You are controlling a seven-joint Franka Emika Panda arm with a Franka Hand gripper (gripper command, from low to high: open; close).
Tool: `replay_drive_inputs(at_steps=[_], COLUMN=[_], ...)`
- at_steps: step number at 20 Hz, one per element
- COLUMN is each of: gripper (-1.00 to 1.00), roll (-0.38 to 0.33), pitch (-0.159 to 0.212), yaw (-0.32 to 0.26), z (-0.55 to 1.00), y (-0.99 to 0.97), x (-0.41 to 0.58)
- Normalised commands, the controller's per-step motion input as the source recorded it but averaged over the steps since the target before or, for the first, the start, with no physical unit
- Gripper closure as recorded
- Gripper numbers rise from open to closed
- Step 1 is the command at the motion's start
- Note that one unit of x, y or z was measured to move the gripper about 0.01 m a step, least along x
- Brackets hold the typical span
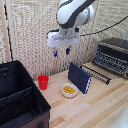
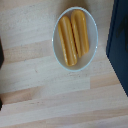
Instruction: Kindly spot and seek the red cup placed ahead of you. Cautiously adjust your gripper towards the red cup, gripping it gently. Find the after-storage area of the caddy. Relocate the red cup in your grip over the rear portion and softly release it into the compartment.
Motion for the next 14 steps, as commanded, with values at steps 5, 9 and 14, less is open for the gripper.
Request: replay_drive_inputs(at_steps=[5, 9, 14], gripper=[-1.00, -1.00, -1.00], roll=[-0.035, -0.043, -0.047], pitch=[0.102, 0.111, 0.140], yaw=[0.052, 0.061, 0.056], z=[-0.24, -0.25, -0.24], y=[0.12, 0.16, 0.17], x=[0.789, 0.802, 0.719])
